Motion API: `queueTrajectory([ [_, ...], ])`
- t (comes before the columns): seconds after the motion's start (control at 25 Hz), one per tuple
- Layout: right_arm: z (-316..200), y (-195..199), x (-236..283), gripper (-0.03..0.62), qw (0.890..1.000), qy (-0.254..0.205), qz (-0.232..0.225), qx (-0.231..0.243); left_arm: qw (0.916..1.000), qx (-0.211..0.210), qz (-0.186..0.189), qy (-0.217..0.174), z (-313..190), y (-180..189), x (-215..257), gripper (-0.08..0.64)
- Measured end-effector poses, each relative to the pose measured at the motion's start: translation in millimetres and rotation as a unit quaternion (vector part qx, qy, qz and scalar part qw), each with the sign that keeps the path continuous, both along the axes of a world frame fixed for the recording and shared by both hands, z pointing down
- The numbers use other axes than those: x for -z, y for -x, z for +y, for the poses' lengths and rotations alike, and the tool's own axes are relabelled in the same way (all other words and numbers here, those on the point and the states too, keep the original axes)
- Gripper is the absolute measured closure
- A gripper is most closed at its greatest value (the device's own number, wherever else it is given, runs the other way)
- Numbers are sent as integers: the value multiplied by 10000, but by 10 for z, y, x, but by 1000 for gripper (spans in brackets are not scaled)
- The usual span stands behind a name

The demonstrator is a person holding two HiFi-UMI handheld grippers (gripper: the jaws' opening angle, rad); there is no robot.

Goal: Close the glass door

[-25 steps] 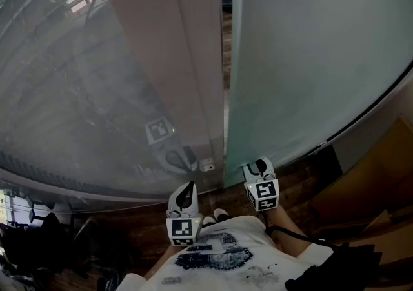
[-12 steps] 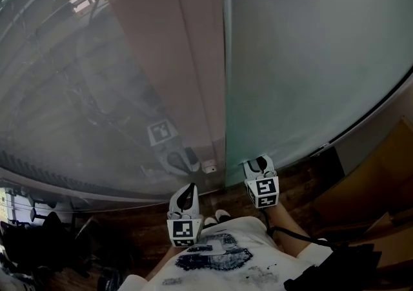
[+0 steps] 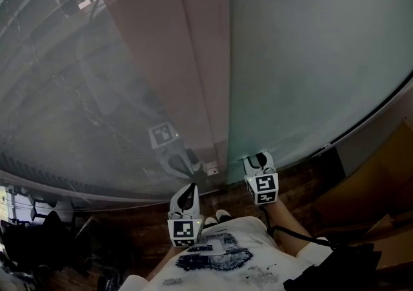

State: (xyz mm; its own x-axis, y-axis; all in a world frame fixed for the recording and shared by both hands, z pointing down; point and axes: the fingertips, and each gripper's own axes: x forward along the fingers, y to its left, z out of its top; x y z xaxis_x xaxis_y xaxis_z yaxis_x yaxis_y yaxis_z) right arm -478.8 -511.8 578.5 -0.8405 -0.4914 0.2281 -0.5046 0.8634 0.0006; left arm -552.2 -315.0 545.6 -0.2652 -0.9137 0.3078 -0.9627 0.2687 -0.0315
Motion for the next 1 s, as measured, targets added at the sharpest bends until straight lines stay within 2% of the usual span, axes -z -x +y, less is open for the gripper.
queueTrajectory([
  [1.0,76,35,26,474,10000,-26,-34,42,10000,55,-14,32,57,-4,-19,557],
])
